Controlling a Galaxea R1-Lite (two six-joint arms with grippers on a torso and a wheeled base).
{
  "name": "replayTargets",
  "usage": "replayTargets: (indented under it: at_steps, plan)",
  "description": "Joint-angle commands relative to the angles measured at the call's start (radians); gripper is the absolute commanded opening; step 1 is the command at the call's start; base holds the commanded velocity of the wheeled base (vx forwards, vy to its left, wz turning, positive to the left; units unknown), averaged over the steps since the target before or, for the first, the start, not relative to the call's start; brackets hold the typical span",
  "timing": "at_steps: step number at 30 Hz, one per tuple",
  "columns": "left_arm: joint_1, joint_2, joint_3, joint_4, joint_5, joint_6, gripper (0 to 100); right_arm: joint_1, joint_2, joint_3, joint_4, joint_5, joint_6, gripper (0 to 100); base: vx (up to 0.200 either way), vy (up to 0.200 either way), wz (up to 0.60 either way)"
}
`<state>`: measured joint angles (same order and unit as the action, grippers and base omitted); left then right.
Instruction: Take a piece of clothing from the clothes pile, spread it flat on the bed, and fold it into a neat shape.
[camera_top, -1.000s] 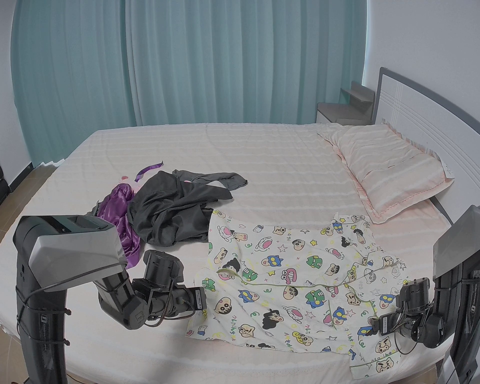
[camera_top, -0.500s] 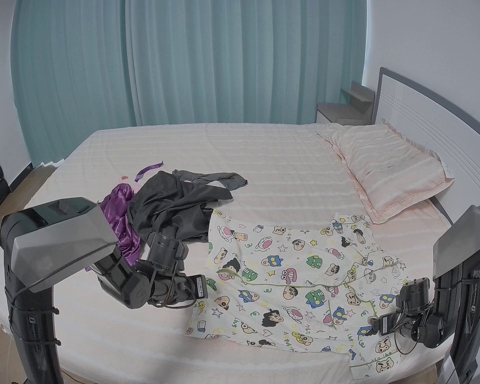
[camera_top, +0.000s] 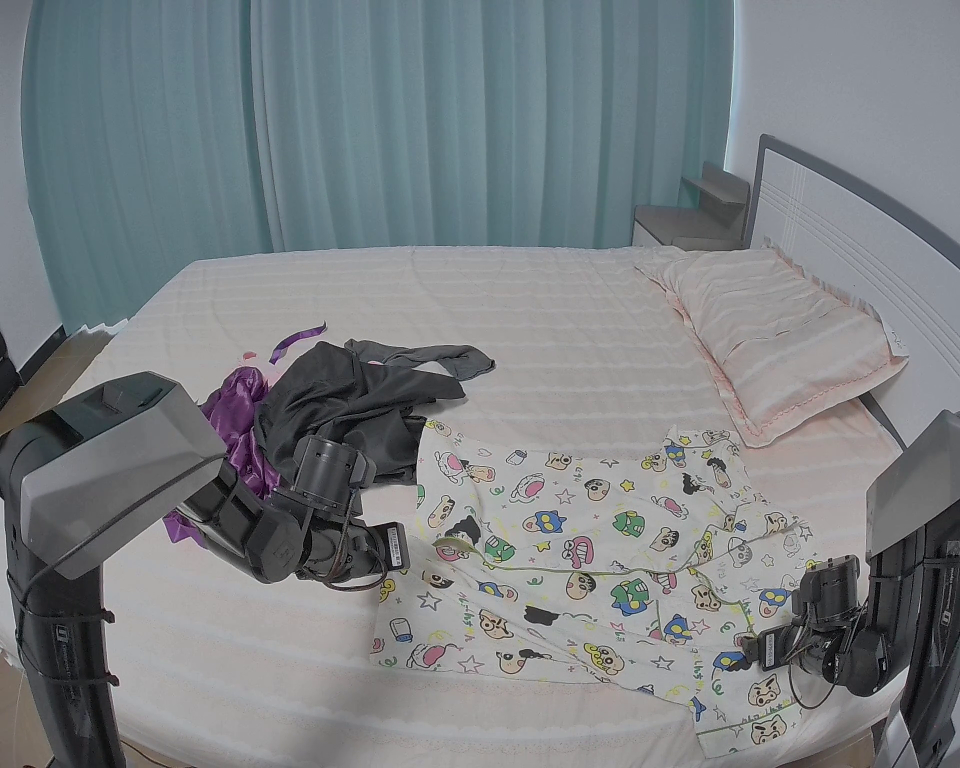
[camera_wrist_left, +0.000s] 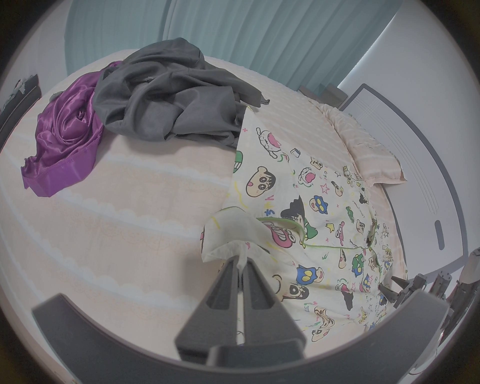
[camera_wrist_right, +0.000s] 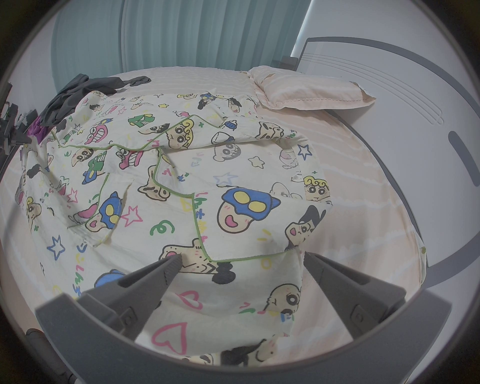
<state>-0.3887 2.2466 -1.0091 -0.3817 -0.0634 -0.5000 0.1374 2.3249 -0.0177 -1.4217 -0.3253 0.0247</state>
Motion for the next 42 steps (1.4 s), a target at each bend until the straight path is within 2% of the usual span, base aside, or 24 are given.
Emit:
replayTargets:
  at_steps: [1, 2, 3, 12, 17, 23, 25, 29, 30, 32, 35, 37, 42]
  plan:
    - [-0.002, 0.028, -0.003, -0.002, 0.001, 0.0, 0, 0.001, 0.001, 0.018, 0.0, 0.0, 0.0, 100, 0.0, 0.0, 0.0]
    - [-0.002, 0.031, -0.005, -0.002, 0.001, 0.0, 0, 0.001, 0.001, 0.018, 0.0, 0.0, 0.0, 100, 0.0, 0.0, 0.0]
    - [-0.004, 0.038, -0.006, -0.005, 0.002, -0.002, 100, 0.001, 0.001, 0.018, 0.0, 0.0, 0.0, 100, 0.0, 0.0, 0.0]
    - [0.034, 0.028, 0.037, -0.005, -0.003, -0.009, 100, -0.013, -0.006, 0.018, -0.042, 0.0, -0.002, 100, 0.0, 0.0, 0.0]
    - [0.053, -0.116, 0.199, -0.039, -0.061, -0.017, 100, -0.038, -0.004, 0.018, -0.086, 0.002, -0.006, 100, 0.0, 0.0, 0.0]
    - [0.019, -0.231, 0.368, -0.132, -0.09, -0.147, 100, -0.044, -0.007, 0.018, -0.091, 0.017, -0.006, 100, 0.0, 0.0, 0.0]
    - [-0.016, -0.246, 0.503, -0.252, -0.099, -0.187, 100, -0.044, -0.009, 0.018, -0.126, 0.019, -0.008, 100, 0.0, 0.0, 0.0]
    - [-0.03, -0.243, 0.561, -0.329, -0.099, -0.209, 100, -0.041, -0.018, 0.016, -0.144, 0.017, -0.006, 100, -0.05, 0.0, 0.0]
    - [-0.044, -0.24, 0.601, -0.387, -0.099, -0.253, 100, -0.038, -0.036, 0.016, -0.144, 0.017, -0.006, 100, -0.2, 0.0, 0.0]
    - [-0.053, -0.237, 0.62, -0.416, -0.101, -0.281, 100, -0.042, -0.048, 0.016, -0.144, 0.019, -0.006, 100, -0.2, 0.0, 0.0]
    - [-0.062, -0.211, 0.644, -0.456, -0.101, -0.296, 100, -0.064, -0.073, 0.018, -0.143, 0.022, 0.02, 100, -0.2, 0.0, 0.0]
    - [-0.064, -0.154, 0.649, -0.497, -0.093, -0.296, 100, -0.084, -0.084, 0.018, -0.144, 0.046, 0.129, 100, -0.2, 0.0, 0.0]
    - [-0.068, -0.11, 0.646, -0.548, -0.075, -0.296, 100, -0.085, -0.091, 0.018, -0.138, 0.14, 0.278, 100, -0.04, 0.0, 0.0]
